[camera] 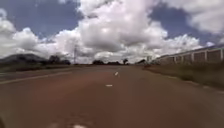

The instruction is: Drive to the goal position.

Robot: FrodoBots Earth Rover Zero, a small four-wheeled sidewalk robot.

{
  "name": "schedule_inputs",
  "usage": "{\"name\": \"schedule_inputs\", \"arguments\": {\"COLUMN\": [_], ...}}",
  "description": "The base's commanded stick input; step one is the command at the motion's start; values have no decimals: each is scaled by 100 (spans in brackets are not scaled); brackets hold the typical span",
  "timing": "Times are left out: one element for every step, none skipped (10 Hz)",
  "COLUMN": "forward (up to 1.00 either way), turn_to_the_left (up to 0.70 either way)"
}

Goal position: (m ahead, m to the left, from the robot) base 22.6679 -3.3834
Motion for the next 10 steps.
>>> {"name": "schedule_inputs", "arguments": {"forward": [100,100,100,100,100,100,100,100,100,100], "turn_to_the_left": [0,-20,-31,-37,-35,-33,-30,-24,-16,-9]}}
